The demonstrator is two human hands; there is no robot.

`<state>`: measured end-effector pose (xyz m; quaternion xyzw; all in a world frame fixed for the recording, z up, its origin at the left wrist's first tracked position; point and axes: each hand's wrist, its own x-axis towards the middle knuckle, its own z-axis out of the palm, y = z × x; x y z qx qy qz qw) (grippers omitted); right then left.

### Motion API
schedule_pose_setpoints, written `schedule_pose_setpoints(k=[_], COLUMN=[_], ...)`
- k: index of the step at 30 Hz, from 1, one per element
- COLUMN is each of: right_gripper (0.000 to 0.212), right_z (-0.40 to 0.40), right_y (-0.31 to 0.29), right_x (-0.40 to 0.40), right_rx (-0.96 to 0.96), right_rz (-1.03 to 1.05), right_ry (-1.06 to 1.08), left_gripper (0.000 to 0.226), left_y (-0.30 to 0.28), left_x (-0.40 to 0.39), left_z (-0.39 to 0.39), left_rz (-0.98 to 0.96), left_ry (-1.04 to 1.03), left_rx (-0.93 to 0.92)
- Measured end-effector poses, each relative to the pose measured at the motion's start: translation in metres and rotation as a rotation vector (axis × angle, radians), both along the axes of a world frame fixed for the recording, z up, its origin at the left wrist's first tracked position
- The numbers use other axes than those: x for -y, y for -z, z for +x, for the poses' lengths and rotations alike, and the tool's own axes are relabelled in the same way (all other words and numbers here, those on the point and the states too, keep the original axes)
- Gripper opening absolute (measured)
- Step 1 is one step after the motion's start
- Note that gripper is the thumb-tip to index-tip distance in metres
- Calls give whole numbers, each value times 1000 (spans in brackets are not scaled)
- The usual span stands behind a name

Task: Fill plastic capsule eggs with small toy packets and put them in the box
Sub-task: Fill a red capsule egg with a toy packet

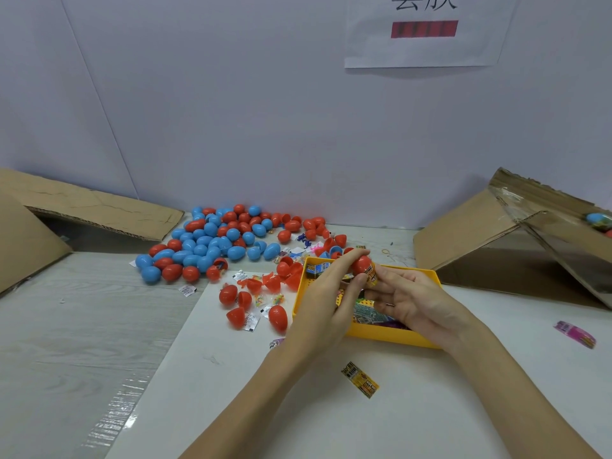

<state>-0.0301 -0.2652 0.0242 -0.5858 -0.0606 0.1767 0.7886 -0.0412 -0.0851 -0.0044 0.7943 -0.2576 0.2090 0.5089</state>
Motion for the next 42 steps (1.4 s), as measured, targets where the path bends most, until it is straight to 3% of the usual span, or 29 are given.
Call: schedule_pose_setpoints(k=[5, 19, 31, 42], right_gripper=[38, 32, 35, 37], right_z=[-1, -5, -8, -11], right_y=[-1, -4, -12, -9], right_x=[0, -3, -11, -15], right_rx=[-15, -4, -30, -24], right_rz=[0, -16, 22, 18], right_ry=[7, -33, -5, 49], left_gripper=[39, 34, 35, 33], left_y=[1, 3, 5, 0], left_x=[-2, -5, -1, -3], left_z=[2, 4, 3, 2], left_rz=[-41, -7, -94, -26], left_ry=[14, -65, -130, -105], left_rx=[-13, 185, 212, 135])
